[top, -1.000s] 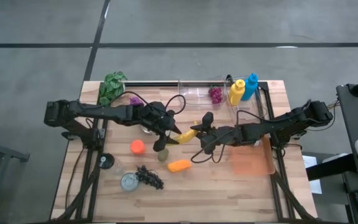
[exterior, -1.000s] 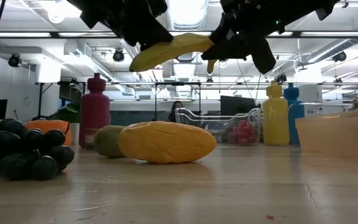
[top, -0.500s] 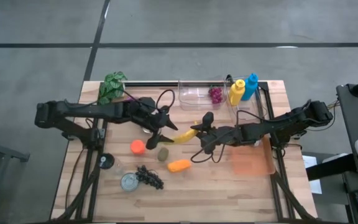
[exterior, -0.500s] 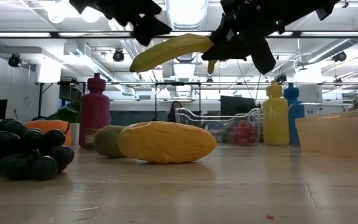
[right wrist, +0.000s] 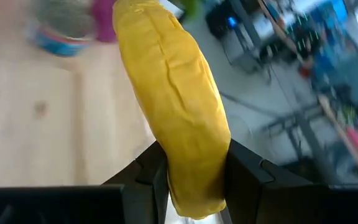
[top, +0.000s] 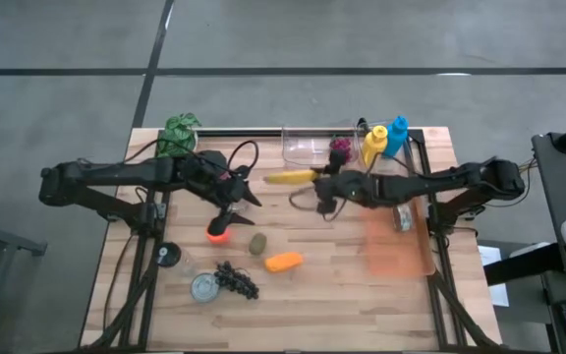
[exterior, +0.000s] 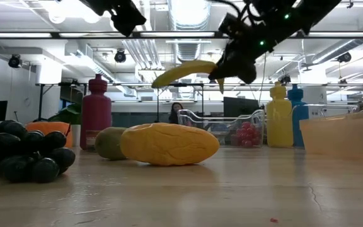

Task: Pick & Place Food Item
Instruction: Put the yellow banana into the left transparent bin

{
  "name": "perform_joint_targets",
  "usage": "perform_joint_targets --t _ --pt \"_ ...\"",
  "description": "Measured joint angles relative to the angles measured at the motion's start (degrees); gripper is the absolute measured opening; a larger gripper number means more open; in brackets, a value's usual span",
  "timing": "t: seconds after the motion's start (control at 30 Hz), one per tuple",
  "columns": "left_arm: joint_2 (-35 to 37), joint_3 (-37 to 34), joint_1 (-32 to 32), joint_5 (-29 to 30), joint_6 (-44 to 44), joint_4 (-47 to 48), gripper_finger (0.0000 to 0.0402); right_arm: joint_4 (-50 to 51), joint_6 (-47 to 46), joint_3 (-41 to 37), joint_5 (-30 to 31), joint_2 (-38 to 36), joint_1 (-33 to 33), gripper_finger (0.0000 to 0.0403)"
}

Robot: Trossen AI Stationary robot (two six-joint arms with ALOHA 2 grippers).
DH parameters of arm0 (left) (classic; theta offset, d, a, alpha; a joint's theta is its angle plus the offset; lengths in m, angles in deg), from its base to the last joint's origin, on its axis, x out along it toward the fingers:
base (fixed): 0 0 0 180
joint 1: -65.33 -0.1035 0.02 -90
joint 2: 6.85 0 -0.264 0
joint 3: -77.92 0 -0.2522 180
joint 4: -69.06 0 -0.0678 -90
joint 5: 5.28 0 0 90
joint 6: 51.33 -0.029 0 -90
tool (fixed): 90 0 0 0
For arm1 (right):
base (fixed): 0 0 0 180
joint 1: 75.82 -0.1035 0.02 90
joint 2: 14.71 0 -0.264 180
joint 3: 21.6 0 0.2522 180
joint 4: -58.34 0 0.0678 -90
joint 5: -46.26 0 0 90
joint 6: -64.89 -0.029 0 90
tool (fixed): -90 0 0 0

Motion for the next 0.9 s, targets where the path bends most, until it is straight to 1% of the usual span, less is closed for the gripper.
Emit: perform_joint_targets --t 0.1,0.27,0.47,0.57,0.73,0.9 --pt "0.2 0.0 0.0 0.0 0.0 0.3 0.0248 0.5 -4.5 0.6 -0.1 -0.2 4.1 0.0107" --pt "0.2 0.0 0.0 0.0 -2.4 0.5 0.0244 5.6 -9.5 2.5 -2.4 -0.2 11.0 0.0107" --pt "0.2 0.0 0.0 0.0 -2.7 0.5 0.0249 8.7 -11.3 2.6 -8.9 -0.2 18.7 0.0107" --pt "0.2 0.0 0.0 0.9 -2.8 0.4 0.0253 10.4 -12.3 2.5 -11.0 -0.1 22.0 0.0107" --pt "0.2 0.0 0.0 1.1 -2.9 0.1 0.0261 10.6 -12.6 2.5 -17.0 -0.1 24.9 0.0107" --pt "0.2 0.0 0.0 1.1 -2.8 0.0 0.0266 10.6 -11.3 2.4 -17.7 0.3 25.9 0.0107"
